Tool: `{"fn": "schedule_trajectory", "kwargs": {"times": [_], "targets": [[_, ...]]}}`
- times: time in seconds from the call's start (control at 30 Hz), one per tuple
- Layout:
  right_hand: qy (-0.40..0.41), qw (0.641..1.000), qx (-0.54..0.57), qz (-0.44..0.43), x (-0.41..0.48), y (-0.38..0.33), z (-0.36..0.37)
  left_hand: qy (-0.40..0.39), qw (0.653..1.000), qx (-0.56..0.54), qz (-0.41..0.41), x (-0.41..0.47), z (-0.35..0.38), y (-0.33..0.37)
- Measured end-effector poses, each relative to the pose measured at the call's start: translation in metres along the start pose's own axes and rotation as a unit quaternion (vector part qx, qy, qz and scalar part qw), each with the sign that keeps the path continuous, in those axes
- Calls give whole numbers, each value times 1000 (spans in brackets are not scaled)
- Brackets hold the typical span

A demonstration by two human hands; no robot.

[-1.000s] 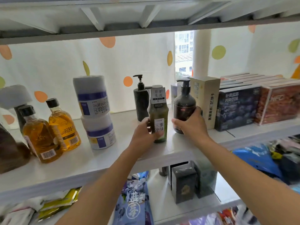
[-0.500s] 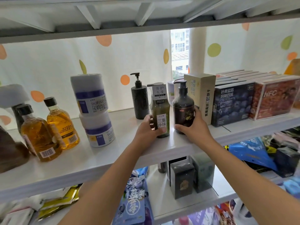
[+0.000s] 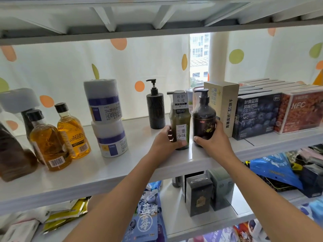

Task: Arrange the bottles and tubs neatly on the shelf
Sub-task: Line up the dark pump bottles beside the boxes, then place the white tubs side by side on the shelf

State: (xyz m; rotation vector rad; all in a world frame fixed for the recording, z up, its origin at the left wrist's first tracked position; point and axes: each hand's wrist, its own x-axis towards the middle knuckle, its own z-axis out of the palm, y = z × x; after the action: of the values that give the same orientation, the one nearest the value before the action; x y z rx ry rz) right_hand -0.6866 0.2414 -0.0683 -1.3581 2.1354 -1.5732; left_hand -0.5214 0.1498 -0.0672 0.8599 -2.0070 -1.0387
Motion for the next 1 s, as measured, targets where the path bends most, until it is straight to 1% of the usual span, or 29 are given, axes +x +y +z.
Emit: {"fn": "schedule_trajectory", "kwargs": {"times": [0.17, 0.2, 0.23, 0.3, 0.33, 0.37, 0.47, 0.53, 0.6, 0.67, 0.73, 0.8, 0.87, 1.0], "targets": [[-15, 1000, 13, 2, -11, -10, -11, -11, 1000, -19, -18, -8, -2, 9], [-4, 1000, 19, 6, -20, -12, -15, -14, 999, -26, -21, -12, -4, 11], [25, 999, 21, 3, -31, -13, -19, -15, 999, -28, -21, -19, -7, 12], [104, 993, 40, -39, -60, -17, -22, 2, 1000, -11, -14, -34, -18, 13], [114, 989, 66, -64, -74, -26, -19, 18, 1000, 0, -7, -43, -25, 12], [96, 987, 88, -89, -86, -37, -12, 36, 999, 9, 1, -52, -33, 12], [-14, 978, 99, -183, -102, -69, 24, 114, 993, 13, 29, -78, -58, 18], [-55, 962, 120, -240, -98, -92, 52, 192, 980, 4, 44, -90, -76, 21], [-81, 949, 157, -262, -87, -112, 77, 269, 961, -4, 61, -101, -95, 23], [-92, 944, 178, -261, -73, -133, 97, 330, 941, 0, 75, -106, -113, 24], [-111, 950, 170, -238, -57, -155, 114, 384, 920, 24, 69, -102, -133, 26], [-119, 957, 161, -207, -41, -177, 129, 412, 908, 45, 53, -88, -154, 28], [-113, 966, 144, -184, -29, -197, 140, 403, 913, 58, 36, -71, -173, 29], [-110, 978, 124, -124, -11, -221, 162, 332, 942, 47, -11, -47, -195, 24]]}}
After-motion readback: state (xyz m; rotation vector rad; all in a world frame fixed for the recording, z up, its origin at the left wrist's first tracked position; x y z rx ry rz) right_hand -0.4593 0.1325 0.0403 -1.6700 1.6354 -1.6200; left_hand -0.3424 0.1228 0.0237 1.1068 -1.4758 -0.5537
